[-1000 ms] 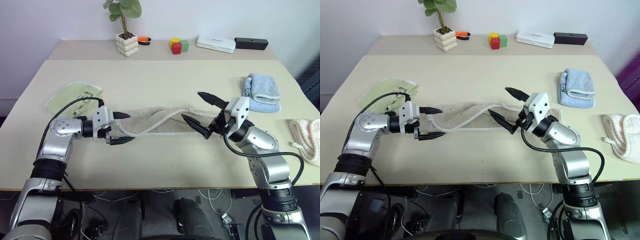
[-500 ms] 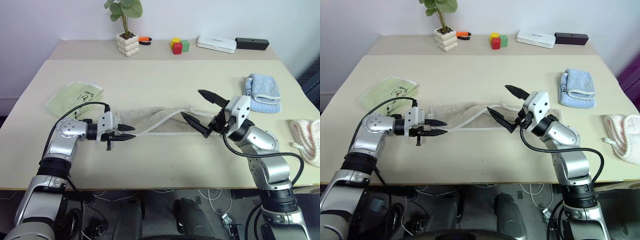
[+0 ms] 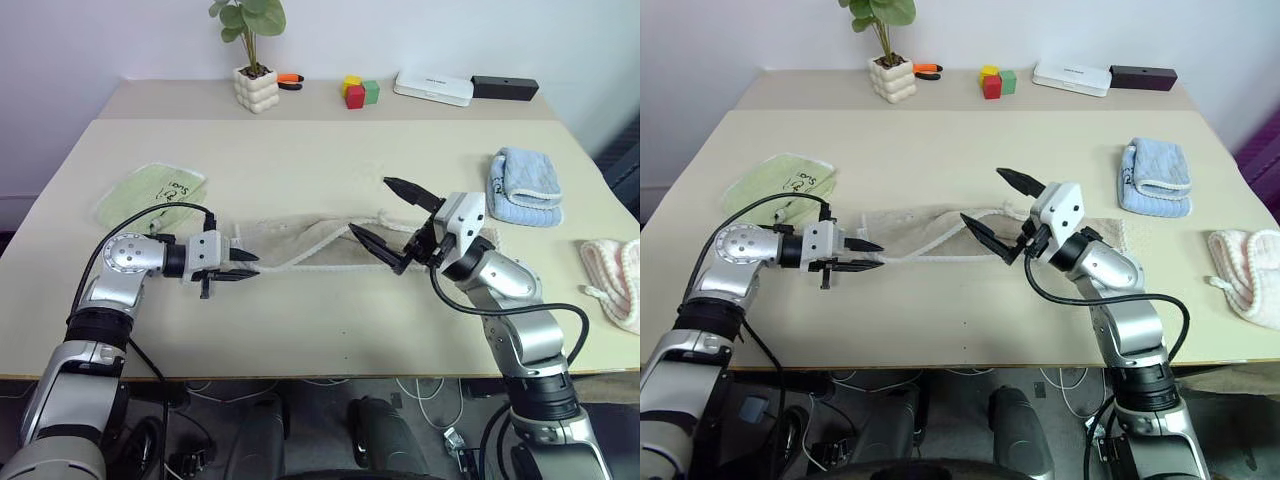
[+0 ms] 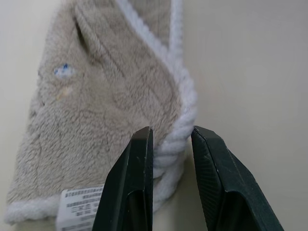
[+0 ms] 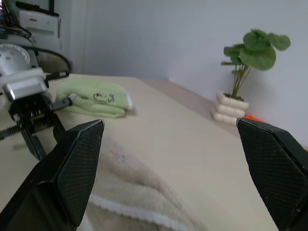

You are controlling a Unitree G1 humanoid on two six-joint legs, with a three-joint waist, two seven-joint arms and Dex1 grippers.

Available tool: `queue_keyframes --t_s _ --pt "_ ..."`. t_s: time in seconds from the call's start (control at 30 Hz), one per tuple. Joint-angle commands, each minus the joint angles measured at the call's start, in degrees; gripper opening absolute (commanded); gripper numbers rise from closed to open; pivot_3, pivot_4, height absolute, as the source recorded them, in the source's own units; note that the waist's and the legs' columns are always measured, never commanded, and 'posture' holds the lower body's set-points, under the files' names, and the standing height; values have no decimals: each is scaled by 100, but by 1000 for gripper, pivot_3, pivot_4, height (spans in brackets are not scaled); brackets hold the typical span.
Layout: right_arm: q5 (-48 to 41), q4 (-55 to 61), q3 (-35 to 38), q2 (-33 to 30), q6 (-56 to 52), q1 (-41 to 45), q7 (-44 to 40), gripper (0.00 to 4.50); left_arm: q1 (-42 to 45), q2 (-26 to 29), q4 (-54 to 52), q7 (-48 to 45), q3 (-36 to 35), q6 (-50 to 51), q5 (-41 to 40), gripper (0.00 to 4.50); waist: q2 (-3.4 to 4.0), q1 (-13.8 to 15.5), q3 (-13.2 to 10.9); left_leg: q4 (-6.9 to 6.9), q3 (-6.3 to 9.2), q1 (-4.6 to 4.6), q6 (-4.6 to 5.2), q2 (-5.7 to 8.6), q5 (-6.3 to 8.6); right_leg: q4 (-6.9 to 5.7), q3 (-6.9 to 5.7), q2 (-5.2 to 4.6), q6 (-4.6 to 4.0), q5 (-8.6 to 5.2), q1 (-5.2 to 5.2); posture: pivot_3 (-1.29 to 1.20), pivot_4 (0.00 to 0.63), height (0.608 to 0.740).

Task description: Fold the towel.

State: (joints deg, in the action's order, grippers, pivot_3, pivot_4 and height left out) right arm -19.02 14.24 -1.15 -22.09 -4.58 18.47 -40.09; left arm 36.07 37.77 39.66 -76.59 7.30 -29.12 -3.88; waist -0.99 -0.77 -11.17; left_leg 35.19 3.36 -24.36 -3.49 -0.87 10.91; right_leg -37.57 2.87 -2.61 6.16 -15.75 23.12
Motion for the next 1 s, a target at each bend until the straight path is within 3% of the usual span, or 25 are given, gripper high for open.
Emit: queue_keyframes --t_s 0.03,0.37,0.5,0.7,0.83,1.0 --pt "45 62 7 67 176 95 68 4500 109 -23 -8 21 17 -277 15 1249 0 0 0 0 0 0 0 0 0 0 0 -1 0 0 0 0 150 740" --pt "50 117 46 59 174 57 123 4500 310 -281 218 -61 104 45 -51 1249 0 -3 0 0 1 0 0 0 0 -3 0 0 0 0 0 0 150 740" --pt "49 143 73 27 164 32 134 4500 371 -352 158 -197 41 401 -178 9 0 -10 0 1 1 0 0 1 0 -4 0 0 0 0 0 0 150 740" --pt "62 156 66 20 170 12 147 4500 410 -416 18 -187 -163 842 -445 9 0 -10 0 1 2 1 0 0 0 -7 0 1 0 0 0 0 150 740" --pt "111 144 40 -15 176 -21 143 4500 674 -314 89 -133 -678 1718 -1003 9 0 -9 0 2 4 0 0 0 0 -8 -1 1 0 0 0 0 150 740" --pt "388 110 88 -429 187 -133 22 4500 928 -216 136 60 -1091 2197 -1283 9 0 -11 0 2 4 1 0 1 0 -9 -2 1 1 0 1 0 150 740"
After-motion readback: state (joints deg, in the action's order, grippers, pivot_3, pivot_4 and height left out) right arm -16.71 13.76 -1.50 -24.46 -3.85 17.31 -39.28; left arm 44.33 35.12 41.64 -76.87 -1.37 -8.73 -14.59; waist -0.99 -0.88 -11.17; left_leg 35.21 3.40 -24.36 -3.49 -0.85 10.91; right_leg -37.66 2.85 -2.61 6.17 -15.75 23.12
